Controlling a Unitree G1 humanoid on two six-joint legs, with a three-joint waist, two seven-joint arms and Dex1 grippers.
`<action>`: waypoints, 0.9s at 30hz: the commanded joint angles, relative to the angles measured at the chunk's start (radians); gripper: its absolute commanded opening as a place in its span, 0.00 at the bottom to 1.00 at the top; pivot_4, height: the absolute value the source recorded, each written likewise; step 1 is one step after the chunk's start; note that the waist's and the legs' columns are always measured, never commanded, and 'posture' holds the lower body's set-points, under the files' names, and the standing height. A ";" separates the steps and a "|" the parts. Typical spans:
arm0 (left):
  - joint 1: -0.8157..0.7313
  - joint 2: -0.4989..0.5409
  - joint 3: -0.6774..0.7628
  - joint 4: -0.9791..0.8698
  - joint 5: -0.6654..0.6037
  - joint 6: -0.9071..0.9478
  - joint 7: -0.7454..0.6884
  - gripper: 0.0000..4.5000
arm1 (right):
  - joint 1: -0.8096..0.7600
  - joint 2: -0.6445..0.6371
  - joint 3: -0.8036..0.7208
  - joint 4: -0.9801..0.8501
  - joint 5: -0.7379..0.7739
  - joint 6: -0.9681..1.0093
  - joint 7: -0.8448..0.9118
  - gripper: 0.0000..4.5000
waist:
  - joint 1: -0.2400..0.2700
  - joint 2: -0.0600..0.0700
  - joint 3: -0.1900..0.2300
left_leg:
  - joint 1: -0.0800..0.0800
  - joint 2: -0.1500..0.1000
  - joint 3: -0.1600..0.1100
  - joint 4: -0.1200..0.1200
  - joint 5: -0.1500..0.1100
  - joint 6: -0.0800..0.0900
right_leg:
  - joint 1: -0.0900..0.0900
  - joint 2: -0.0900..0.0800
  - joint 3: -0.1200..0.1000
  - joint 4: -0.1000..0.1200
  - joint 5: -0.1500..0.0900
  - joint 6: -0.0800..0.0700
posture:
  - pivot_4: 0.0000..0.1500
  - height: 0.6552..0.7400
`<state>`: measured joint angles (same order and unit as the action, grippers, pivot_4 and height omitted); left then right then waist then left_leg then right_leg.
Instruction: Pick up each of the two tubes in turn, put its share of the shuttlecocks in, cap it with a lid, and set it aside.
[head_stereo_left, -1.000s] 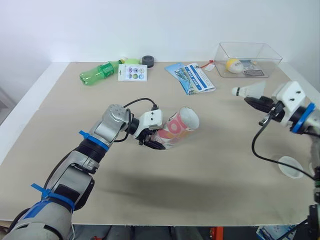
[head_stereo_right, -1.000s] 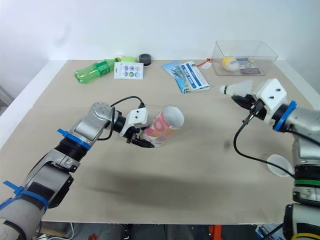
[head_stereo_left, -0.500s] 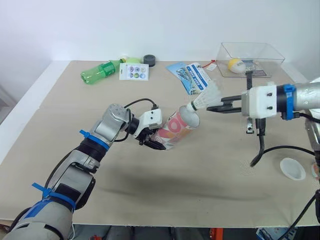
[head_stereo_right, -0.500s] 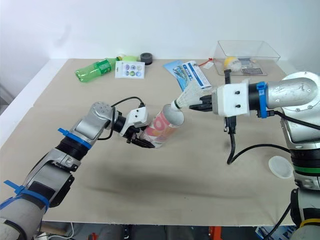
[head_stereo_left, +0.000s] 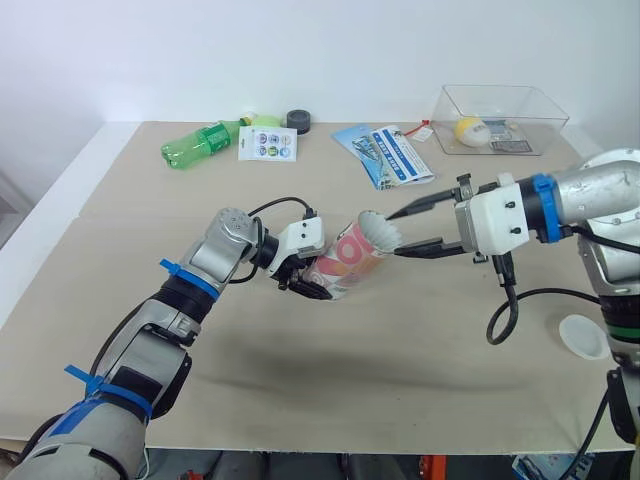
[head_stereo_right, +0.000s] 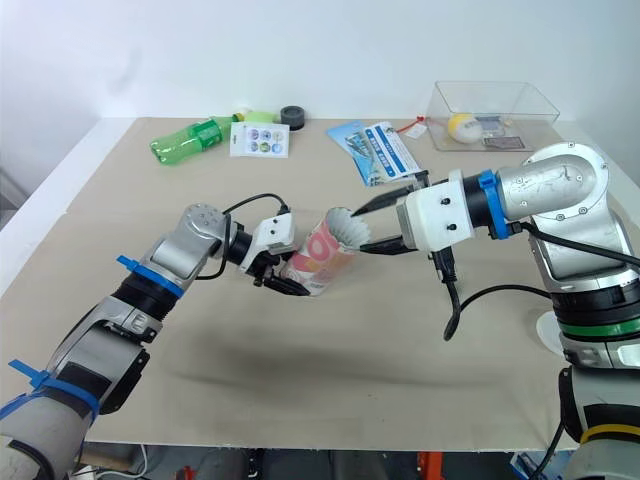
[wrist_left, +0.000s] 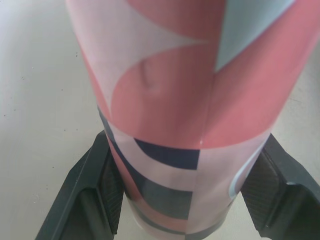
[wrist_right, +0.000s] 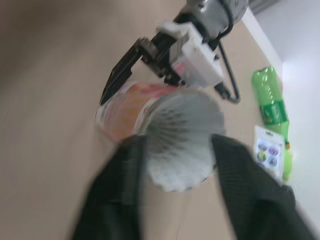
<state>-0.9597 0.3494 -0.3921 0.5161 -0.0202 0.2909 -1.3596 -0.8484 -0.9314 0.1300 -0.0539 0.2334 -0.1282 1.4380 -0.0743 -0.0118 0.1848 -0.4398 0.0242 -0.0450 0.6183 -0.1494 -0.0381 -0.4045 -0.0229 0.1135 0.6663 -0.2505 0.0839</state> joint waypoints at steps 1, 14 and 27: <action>-0.009 0.007 0.012 -0.018 0.000 0.001 0.005 0.60 | -0.042 0.010 -0.065 -0.018 0.096 0.118 -0.025 0.98 | 0.000 0.000 0.000 | 0.000 0.000 0.000 0.000 0.000 0.000 | 0.000 0.000 0.000 0.000 0.000 0.000 | 1.00 1.00; 0.013 -0.004 0.032 -0.015 -0.011 -0.047 0.034 0.60 | 0.085 0.070 -0.233 0.066 0.194 0.354 -0.242 0.99 | 0.001 0.000 0.000 | 0.000 0.000 0.000 0.000 0.000 0.000 | 0.000 0.000 0.000 0.000 0.000 0.000 | 1.00 1.00; 0.185 -0.141 0.156 -0.025 -0.118 -0.216 0.187 0.60 | 0.095 0.105 -0.284 0.067 0.301 0.484 -0.301 0.99 | 0.001 -0.001 0.000 | 0.000 0.000 0.000 0.000 0.000 0.000 | 0.000 0.000 0.000 0.000 0.001 0.000 | 1.00 1.00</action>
<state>-0.7838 0.2203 -0.2650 0.5326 -0.1074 0.1057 -1.1947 -0.7185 -0.8261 -0.0997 0.0274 0.4884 0.3249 1.1484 -0.0729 -0.0124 0.1852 -0.4401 0.0246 -0.0455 0.6184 -0.1494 -0.0380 -0.4045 -0.0227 0.1131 0.6666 -0.2498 0.0835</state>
